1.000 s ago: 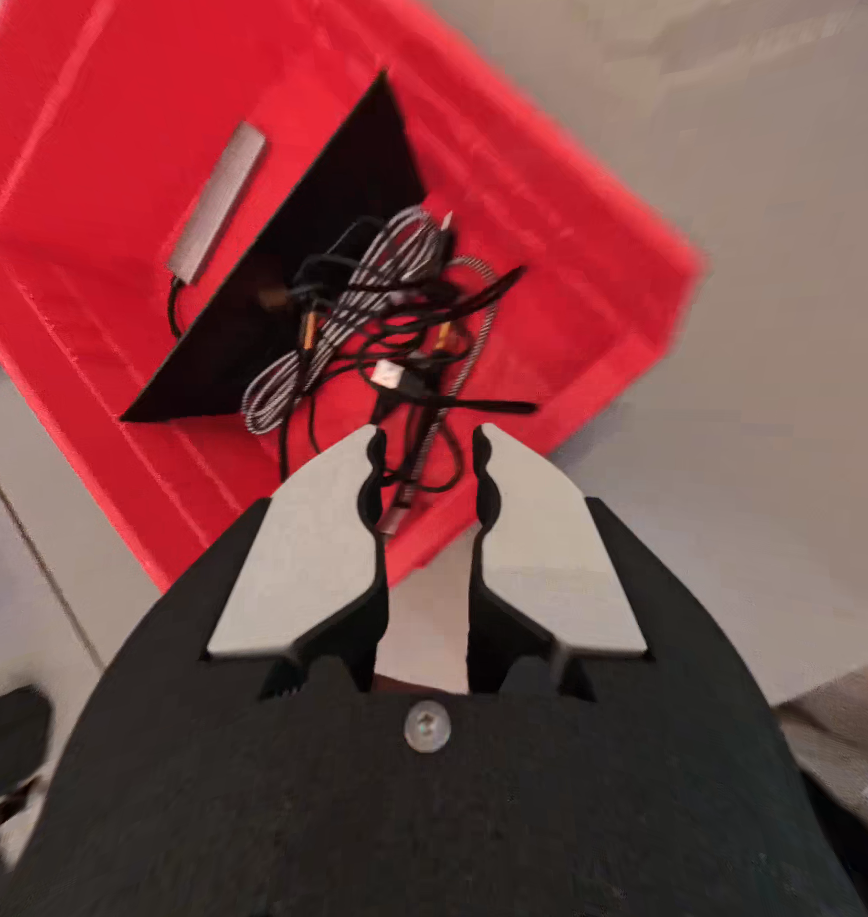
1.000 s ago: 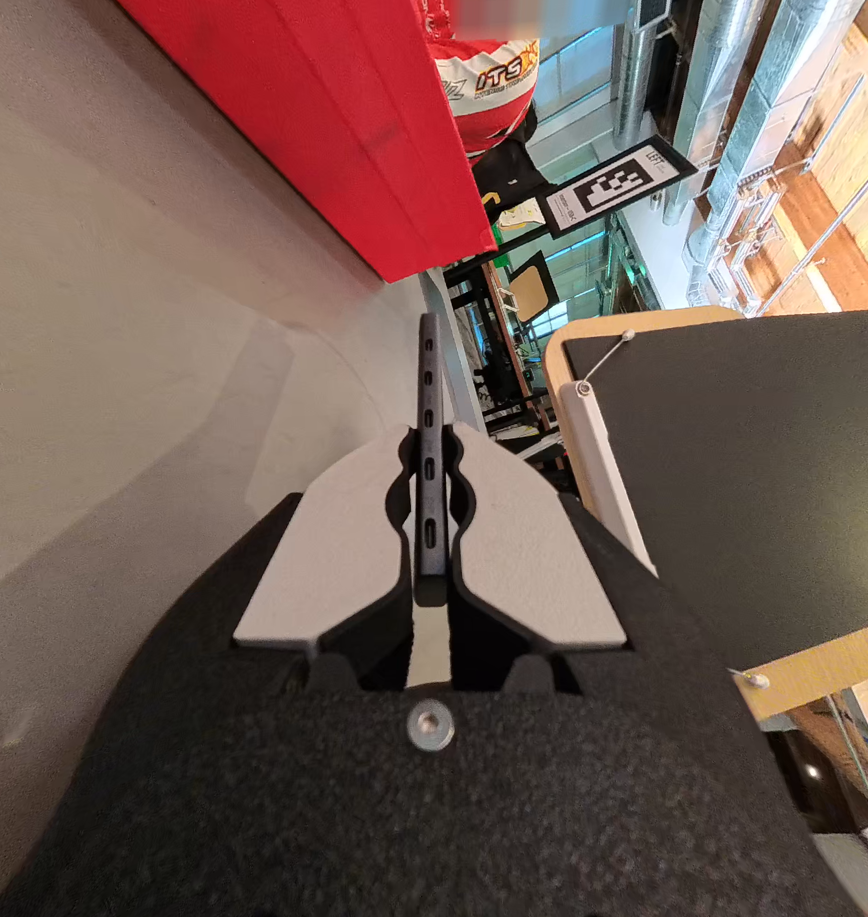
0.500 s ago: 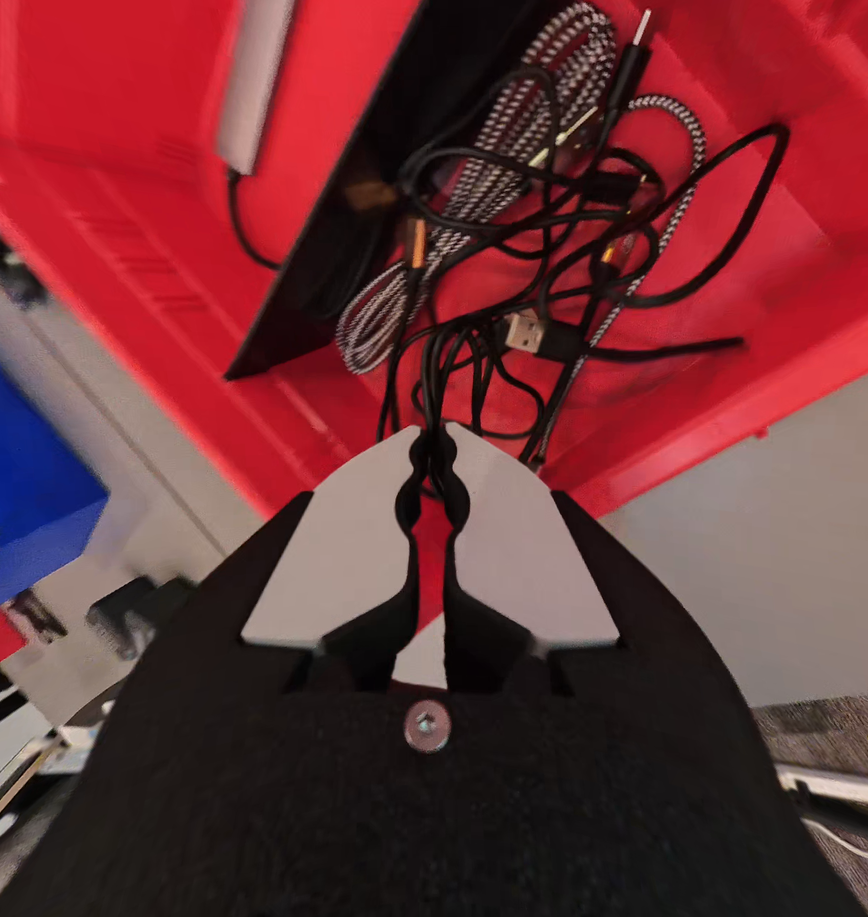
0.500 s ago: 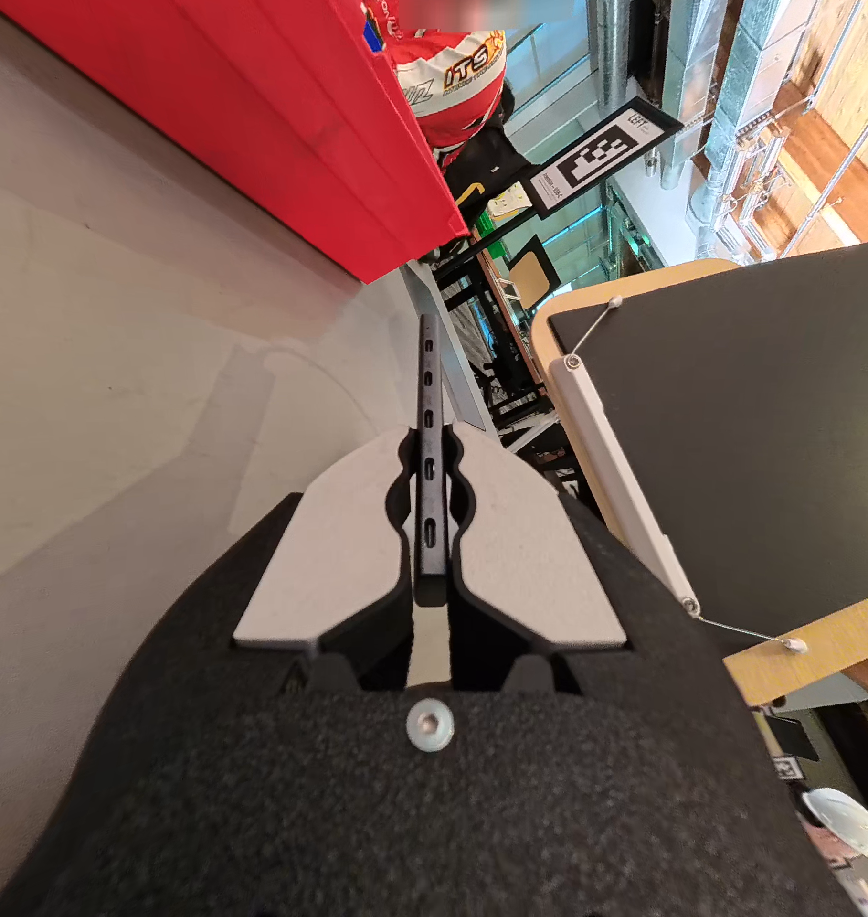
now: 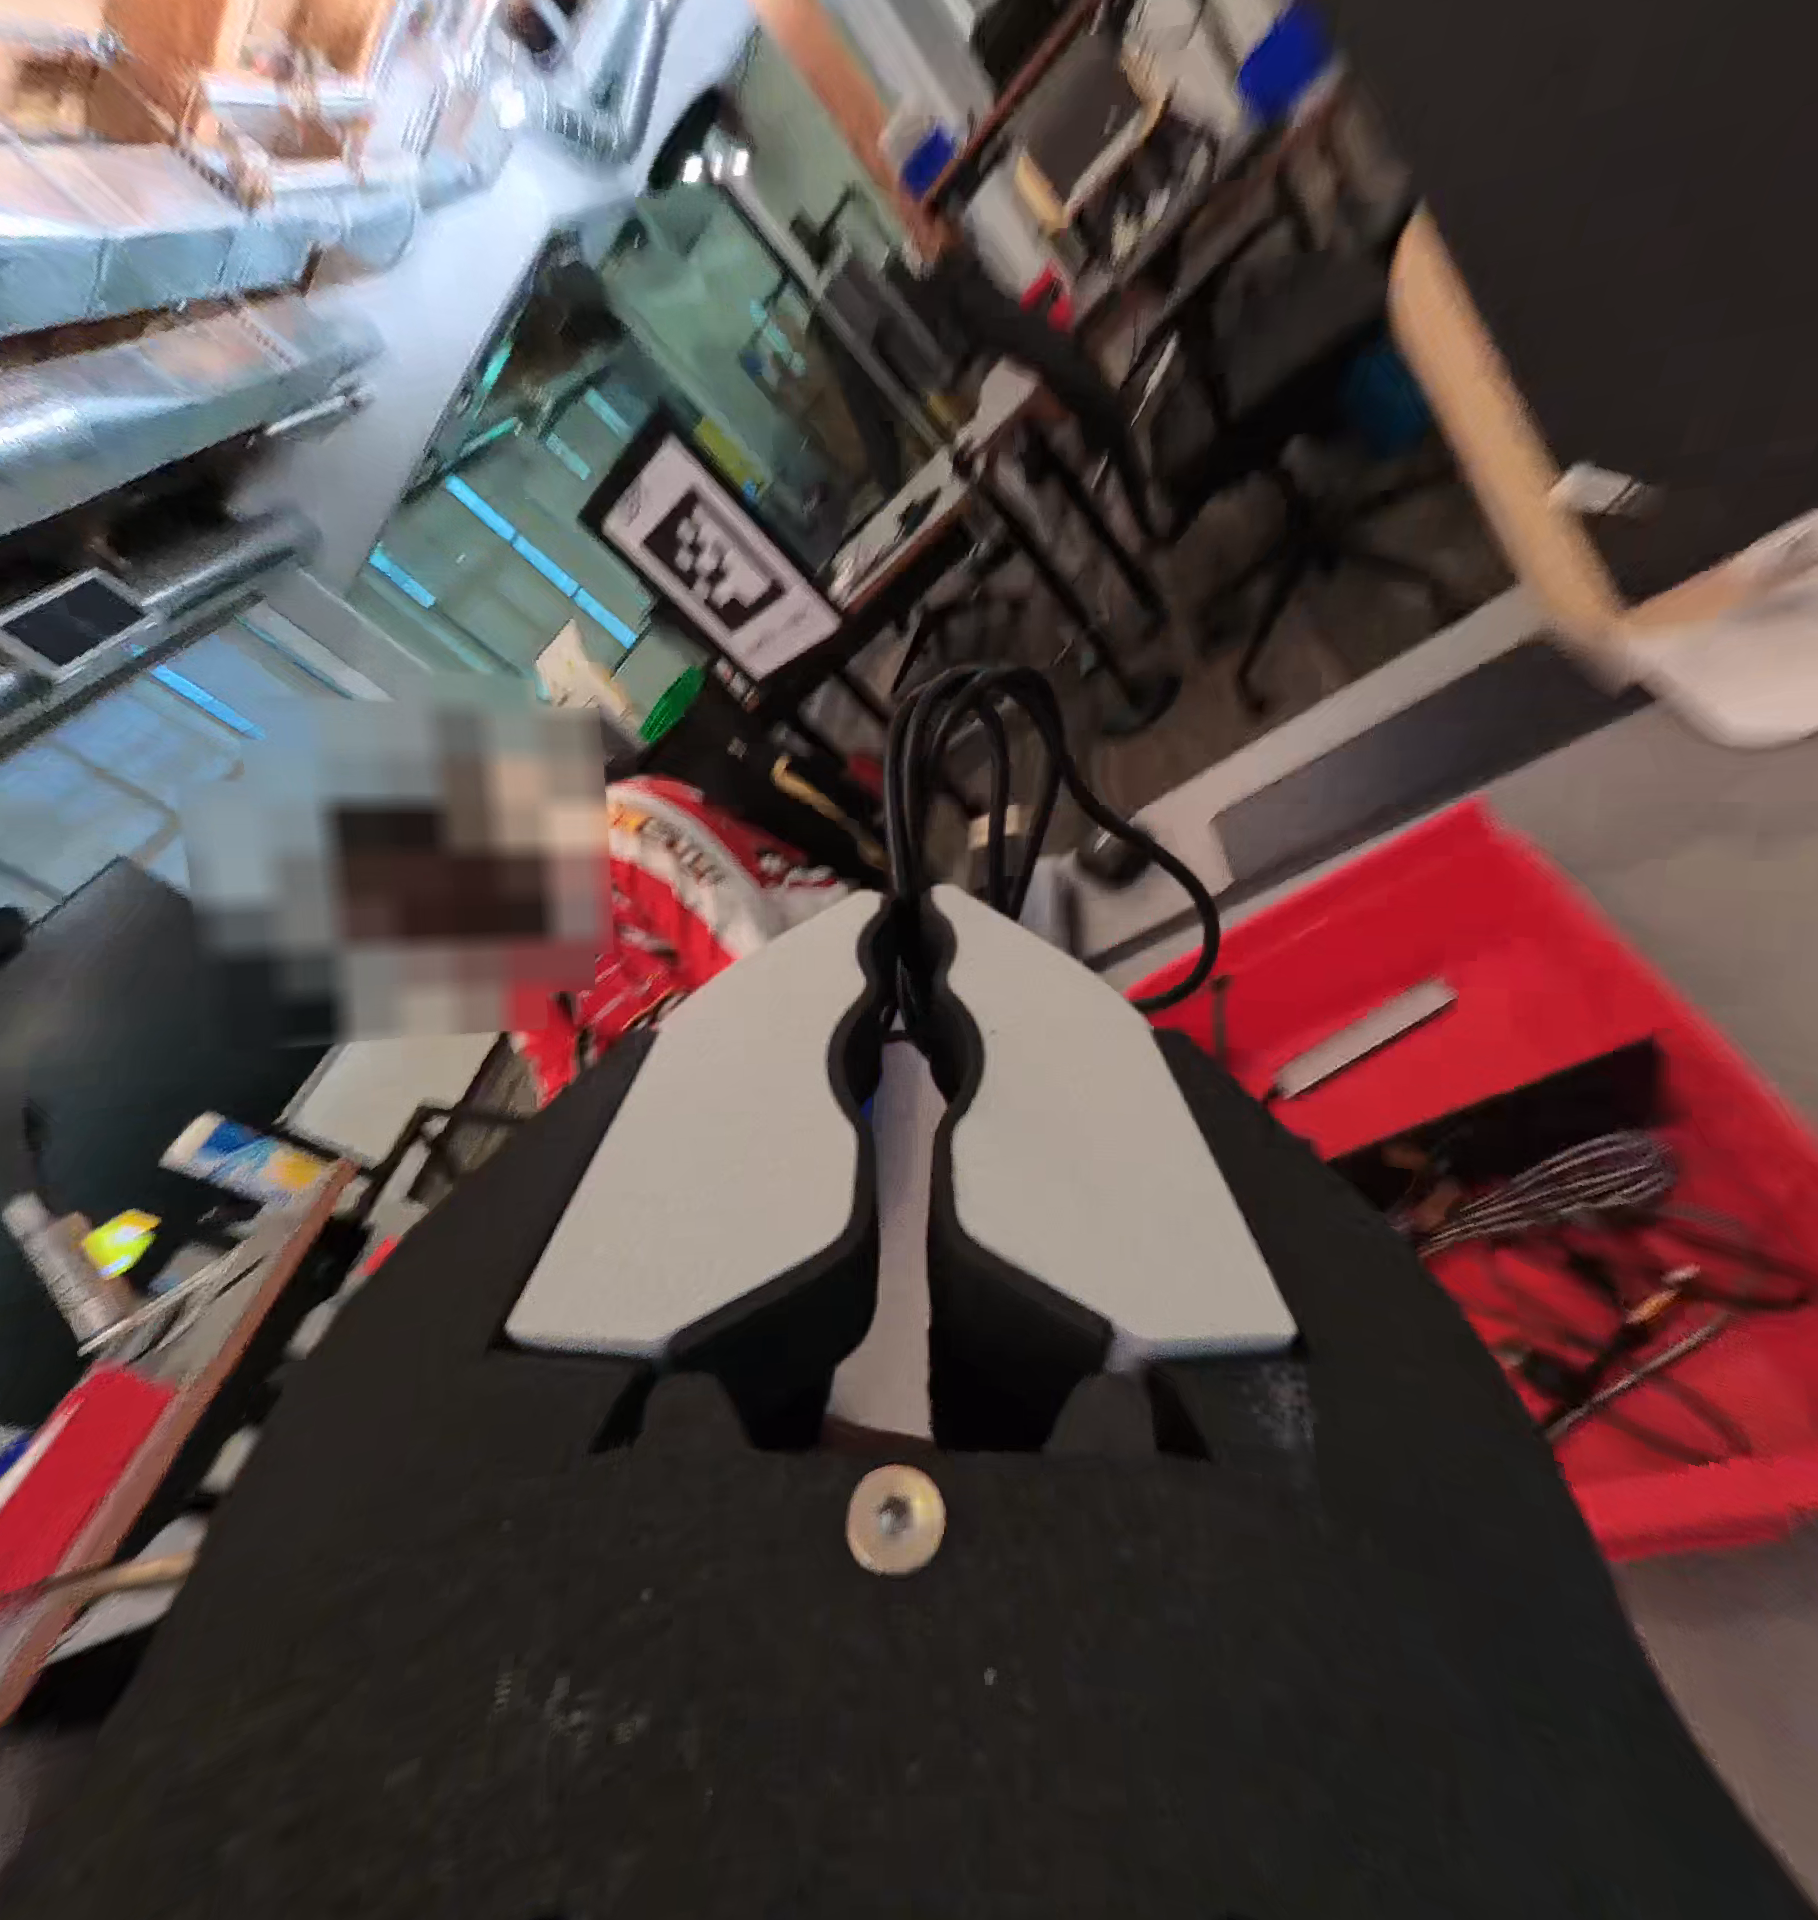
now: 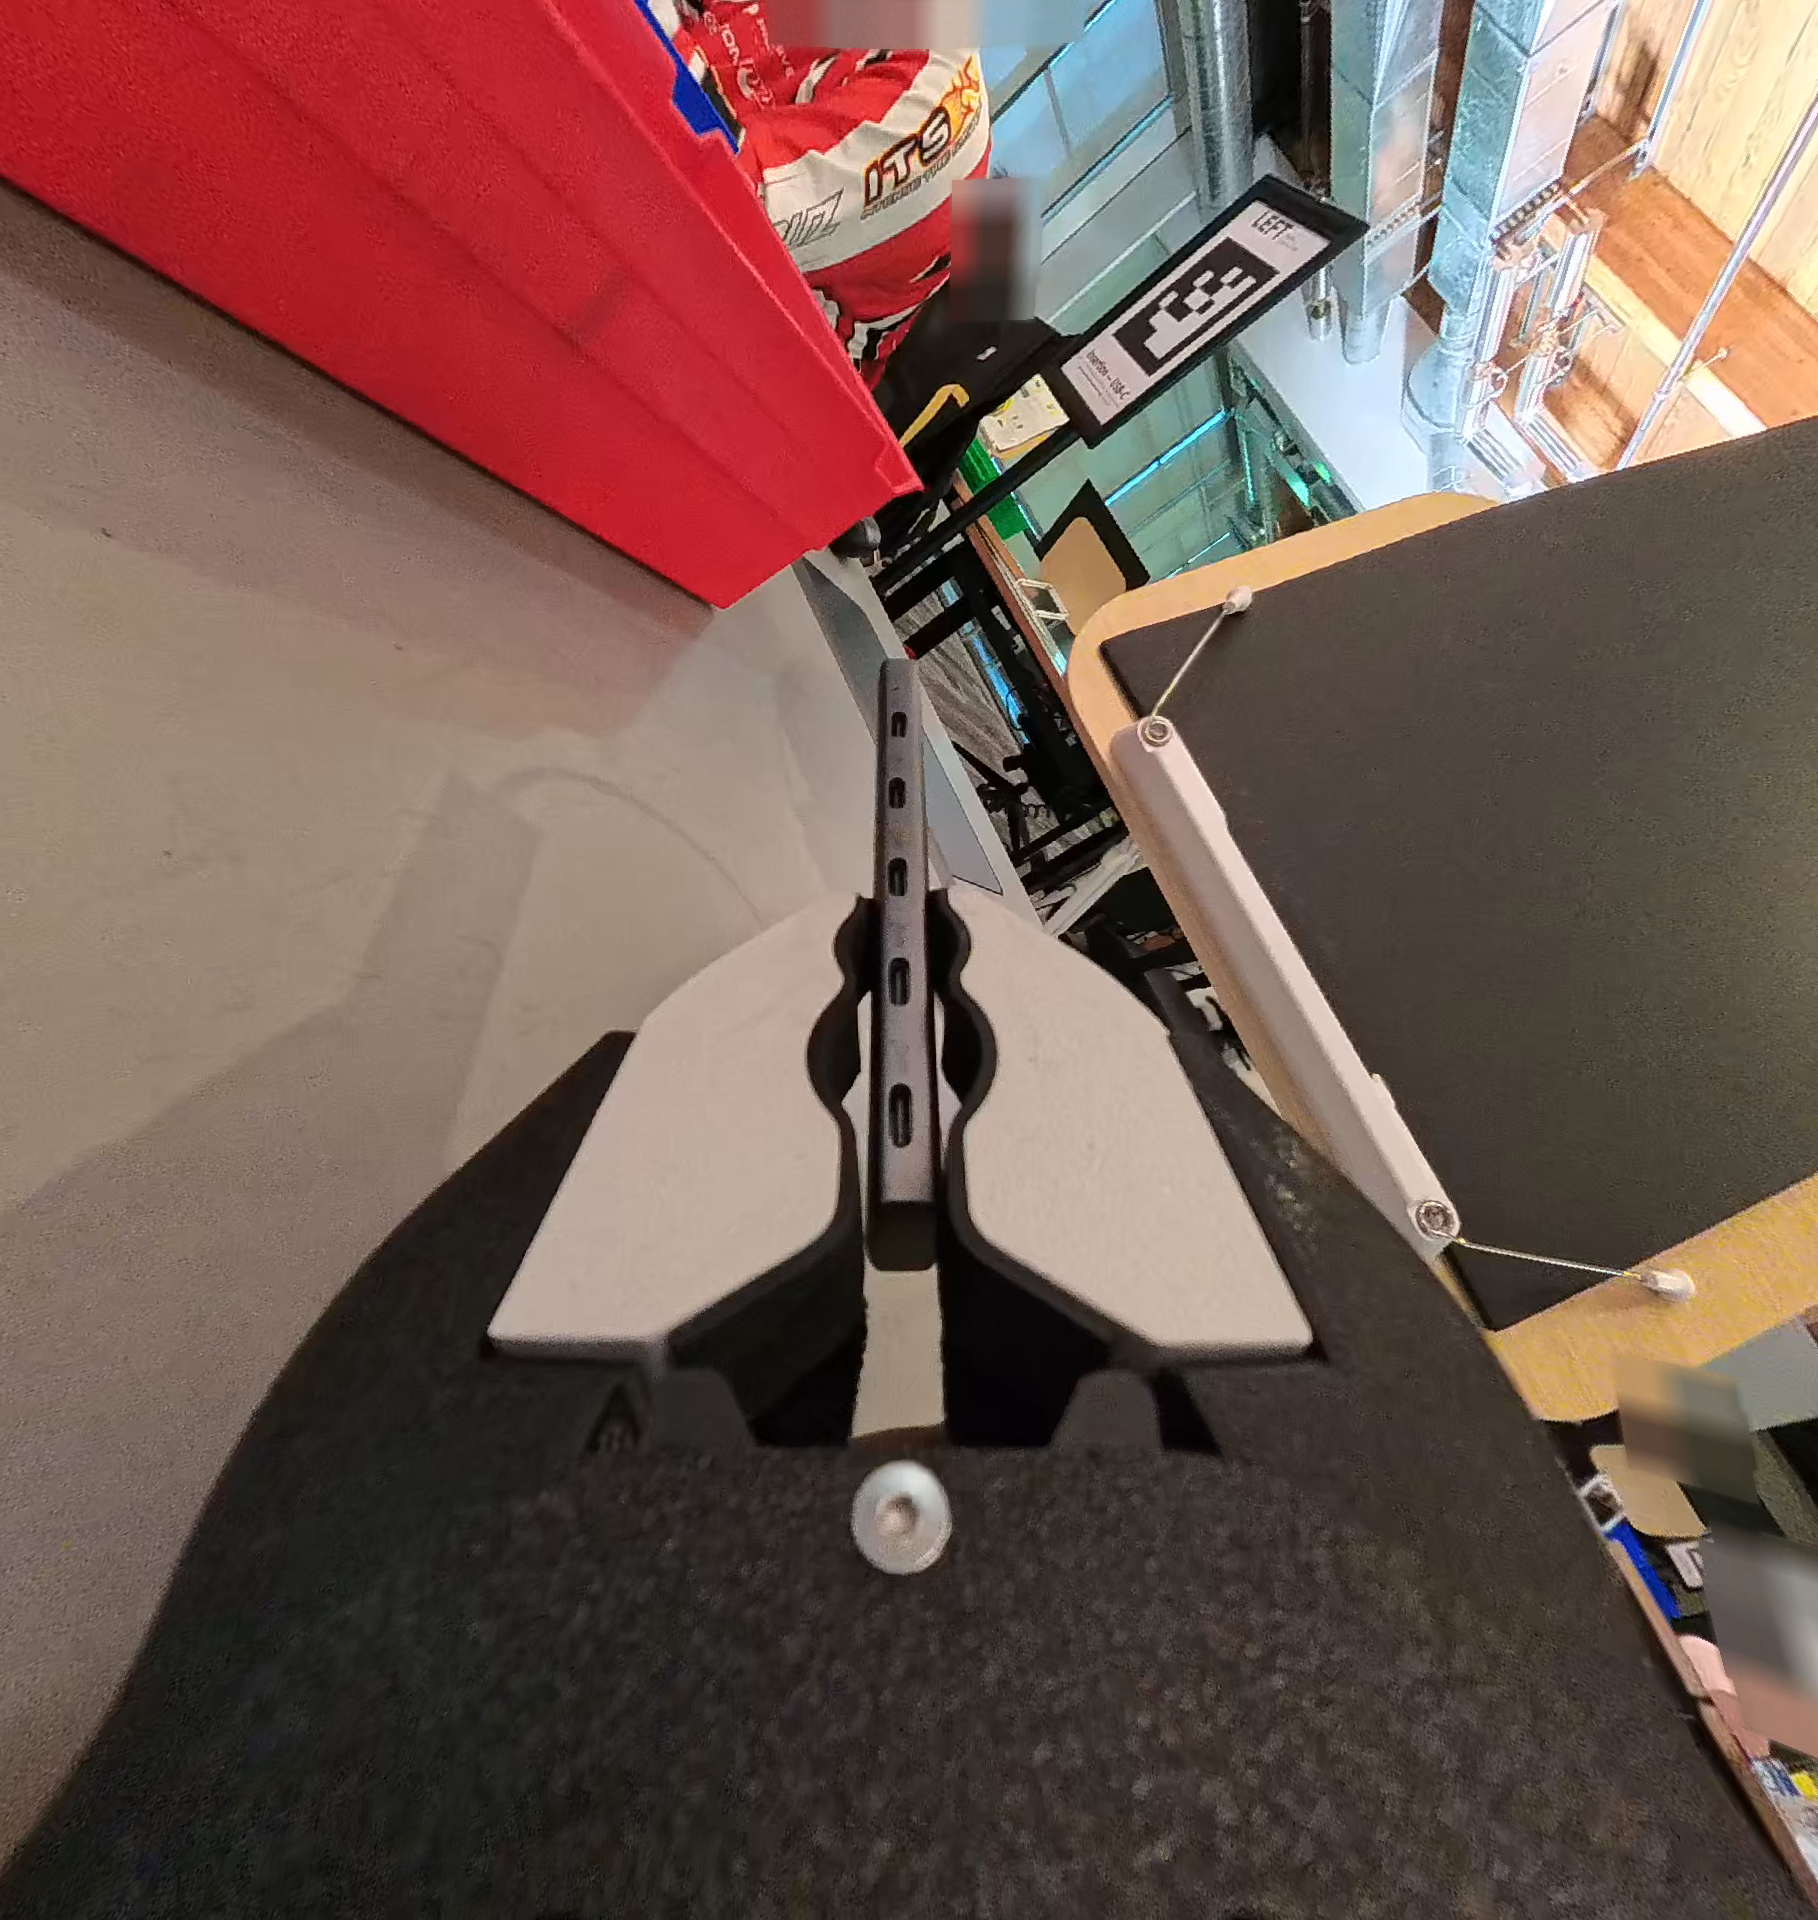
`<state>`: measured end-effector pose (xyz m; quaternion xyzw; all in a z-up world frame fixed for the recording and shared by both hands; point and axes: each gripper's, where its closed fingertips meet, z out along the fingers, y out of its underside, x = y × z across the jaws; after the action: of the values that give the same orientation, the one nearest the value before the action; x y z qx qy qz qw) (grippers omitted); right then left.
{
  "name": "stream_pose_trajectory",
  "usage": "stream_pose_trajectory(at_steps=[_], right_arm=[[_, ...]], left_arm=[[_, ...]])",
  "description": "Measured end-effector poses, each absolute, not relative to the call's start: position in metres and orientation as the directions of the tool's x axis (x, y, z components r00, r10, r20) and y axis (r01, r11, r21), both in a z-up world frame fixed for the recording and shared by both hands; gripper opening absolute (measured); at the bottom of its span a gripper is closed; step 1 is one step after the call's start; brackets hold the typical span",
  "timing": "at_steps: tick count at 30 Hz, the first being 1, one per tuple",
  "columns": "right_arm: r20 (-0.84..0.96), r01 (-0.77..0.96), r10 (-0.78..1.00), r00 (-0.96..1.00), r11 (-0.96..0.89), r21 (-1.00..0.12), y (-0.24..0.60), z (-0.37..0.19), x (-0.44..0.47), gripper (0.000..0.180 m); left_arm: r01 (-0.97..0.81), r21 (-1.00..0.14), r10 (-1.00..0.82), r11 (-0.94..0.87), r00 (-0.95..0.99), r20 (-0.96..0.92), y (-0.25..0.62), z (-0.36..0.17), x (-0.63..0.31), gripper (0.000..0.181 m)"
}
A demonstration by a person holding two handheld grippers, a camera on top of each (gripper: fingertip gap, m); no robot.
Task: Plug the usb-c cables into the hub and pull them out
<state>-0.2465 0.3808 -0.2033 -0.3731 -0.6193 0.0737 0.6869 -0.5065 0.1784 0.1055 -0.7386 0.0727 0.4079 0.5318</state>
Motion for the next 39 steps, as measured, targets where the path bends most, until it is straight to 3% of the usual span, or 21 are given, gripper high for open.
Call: stream_pose_trajectory(at_steps=[3, 7, 11, 16, 20, 22, 24, 28, 32, 39], right_arm=[[0.768, 0.347, 0.59, 0.249, 0.686, -0.639, 0.385, -0.199, -0.244, 0.009], [0.715, 0.32, 0.632, 0.299, 0.64, -0.699, 0.394, -0.191, -0.238, 0.009], [0.677, 0.299, 0.659, 0.33, 0.607, -0.736, 0.402, -0.186, -0.234, 0.009], [0.684, 0.303, 0.654, 0.323, 0.614, -0.729, 0.396, -0.191, -0.238, 0.009], [0.688, 0.306, 0.653, 0.317, 0.616, -0.726, 0.396, -0.191, -0.238, 0.009], [0.688, 0.308, 0.655, 0.311, 0.616, -0.725, 0.395, -0.192, -0.239, 0.009], [0.693, 0.311, 0.654, 0.304, 0.619, -0.721, 0.395, -0.193, -0.24, 0.009], [0.701, 0.32, 0.651, 0.292, 0.624, -0.713, 0.394, -0.196, -0.241, 0.009], [0.706, 0.328, 0.651, 0.28, 0.626, -0.707, 0.393, -0.198, -0.243, 0.01], [0.707, 0.334, 0.651, 0.274, 0.625, -0.705, 0.394, -0.199, -0.245, 0.01]], left_arm=[[-0.545, -0.79, 0.255, -0.283, 0.751, -0.609, 0.178, 0.125, -0.449, 0.002], [-0.469, -0.851, 0.023, -0.236, 0.873, -0.487, 0.192, 0.097, -0.371, 0.002], [-0.433, -0.831, -0.161, -0.349, 0.901, -0.402, 0.215, 0.014, -0.324, 0.002], [-0.293, -0.804, -0.315, -0.518, 0.939, -0.139, 0.235, -0.111, -0.283, 0.002], [-0.436, -0.732, -0.326, -0.523, 0.896, -0.301, 0.235, -0.171, -0.277, 0.002], [-0.529, -0.685, -0.338, -0.501, 0.848, -0.408, 0.231, -0.183, -0.277, 0.003], [-0.535, -0.671, -0.354, -0.513, 0.844, -0.402, 0.225, -0.195, -0.274, 0.003], [-0.444, -0.706, -0.381, -0.552, 0.887, -0.259, 0.207, -0.221, -0.27, 0.003], [-0.53, -0.69, -0.597, -0.493, 0.783, -0.176, 0.17, -0.241, -0.248, 0.003], [-0.491, -0.72, -0.694, -0.491, 0.72, -0.018, 0.147, -0.25, -0.228, 0.025]])
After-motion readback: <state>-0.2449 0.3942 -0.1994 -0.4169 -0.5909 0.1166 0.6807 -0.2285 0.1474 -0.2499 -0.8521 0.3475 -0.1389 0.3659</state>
